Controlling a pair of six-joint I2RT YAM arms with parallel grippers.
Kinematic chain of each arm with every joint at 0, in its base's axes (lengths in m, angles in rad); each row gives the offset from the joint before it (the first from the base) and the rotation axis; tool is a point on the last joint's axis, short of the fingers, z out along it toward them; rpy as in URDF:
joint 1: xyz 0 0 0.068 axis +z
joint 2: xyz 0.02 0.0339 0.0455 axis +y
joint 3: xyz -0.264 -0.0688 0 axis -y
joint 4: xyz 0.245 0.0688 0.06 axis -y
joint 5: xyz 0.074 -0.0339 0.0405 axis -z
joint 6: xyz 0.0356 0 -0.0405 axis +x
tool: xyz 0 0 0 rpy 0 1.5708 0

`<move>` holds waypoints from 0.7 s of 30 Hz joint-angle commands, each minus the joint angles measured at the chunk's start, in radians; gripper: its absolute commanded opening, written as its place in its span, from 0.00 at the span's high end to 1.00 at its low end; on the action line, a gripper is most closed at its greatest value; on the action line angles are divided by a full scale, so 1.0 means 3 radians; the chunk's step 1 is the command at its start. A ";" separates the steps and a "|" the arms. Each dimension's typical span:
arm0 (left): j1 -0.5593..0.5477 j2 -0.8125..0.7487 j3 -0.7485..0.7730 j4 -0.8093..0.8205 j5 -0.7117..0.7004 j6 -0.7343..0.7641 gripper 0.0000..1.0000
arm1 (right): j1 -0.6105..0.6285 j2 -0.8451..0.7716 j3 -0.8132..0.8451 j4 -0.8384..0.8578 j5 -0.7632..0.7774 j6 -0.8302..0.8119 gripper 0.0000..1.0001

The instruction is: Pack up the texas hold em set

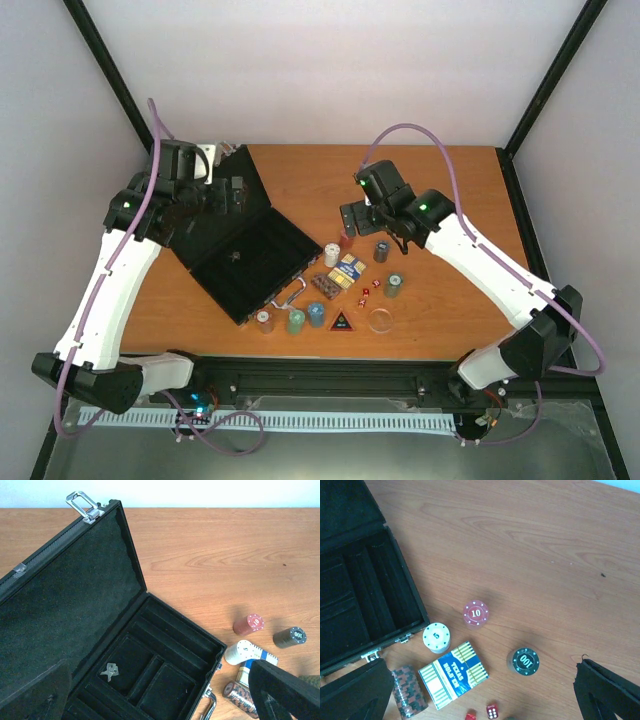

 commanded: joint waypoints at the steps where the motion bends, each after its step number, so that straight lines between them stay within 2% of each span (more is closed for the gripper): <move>1: -0.0017 -0.0023 0.0026 -0.0017 0.0002 0.0048 0.00 | 0.0035 -0.0147 -0.0134 0.0159 0.0073 -0.0147 0.00; 6: -0.0018 -0.0002 0.0014 -0.0027 0.0033 0.0045 0.00 | 0.0035 -0.0202 -0.0160 0.0117 0.0007 -0.0461 0.00; 15: -0.0018 0.0014 -0.0047 -0.0110 0.0009 0.0064 0.00 | 0.0035 -0.0144 -0.0133 -0.0014 0.0048 -0.0573 0.00; 21: -0.0018 0.0019 -0.0156 -0.0280 -0.0020 -0.0009 0.00 | 0.0119 -0.0149 -0.0305 -0.0006 -0.0082 -0.0652 0.06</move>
